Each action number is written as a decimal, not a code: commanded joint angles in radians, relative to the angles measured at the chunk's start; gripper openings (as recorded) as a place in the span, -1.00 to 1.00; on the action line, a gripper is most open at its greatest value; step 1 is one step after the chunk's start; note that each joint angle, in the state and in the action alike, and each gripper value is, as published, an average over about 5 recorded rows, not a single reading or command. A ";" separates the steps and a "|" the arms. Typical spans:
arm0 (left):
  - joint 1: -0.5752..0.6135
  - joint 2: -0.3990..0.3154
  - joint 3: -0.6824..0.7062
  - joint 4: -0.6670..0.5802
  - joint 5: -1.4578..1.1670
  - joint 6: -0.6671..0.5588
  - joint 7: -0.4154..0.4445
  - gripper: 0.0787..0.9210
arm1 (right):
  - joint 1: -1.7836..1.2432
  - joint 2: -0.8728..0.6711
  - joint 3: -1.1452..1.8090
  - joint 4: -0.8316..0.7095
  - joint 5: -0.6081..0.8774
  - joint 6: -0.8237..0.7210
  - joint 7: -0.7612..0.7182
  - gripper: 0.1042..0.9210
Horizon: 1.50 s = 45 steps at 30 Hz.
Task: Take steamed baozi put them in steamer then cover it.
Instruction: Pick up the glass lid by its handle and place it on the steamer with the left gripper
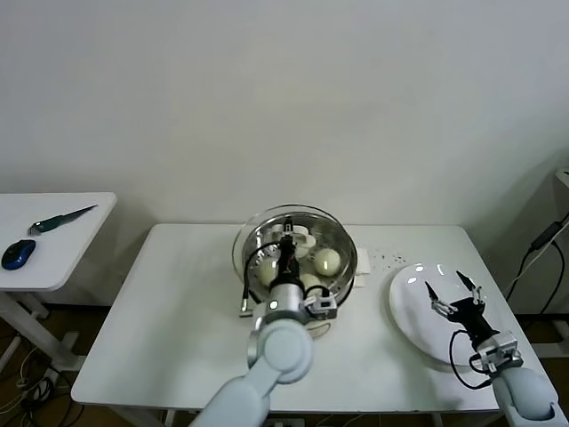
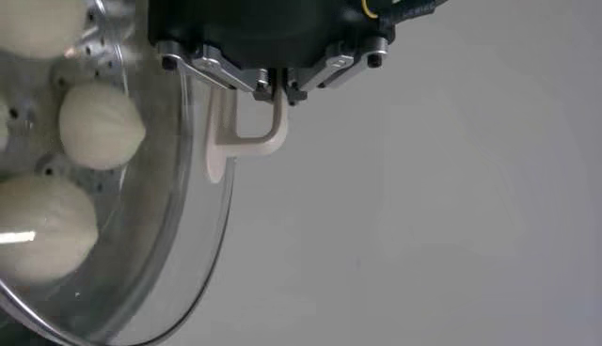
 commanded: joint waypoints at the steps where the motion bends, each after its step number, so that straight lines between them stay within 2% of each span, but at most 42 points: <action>1: -0.024 -0.130 0.014 0.140 0.065 0.049 -0.039 -0.84 | -0.004 0.004 0.015 -0.006 -0.003 0.006 -0.004 0.76; 28: -0.026 -0.115 -0.021 0.195 0.078 0.049 -0.014 -0.84 | 0.006 0.009 0.012 -0.018 -0.028 0.013 -0.015 0.76; 45: -0.014 -0.120 -0.021 0.209 0.072 0.049 -0.048 -0.84 | 0.009 0.012 0.015 -0.025 -0.032 0.018 -0.026 0.76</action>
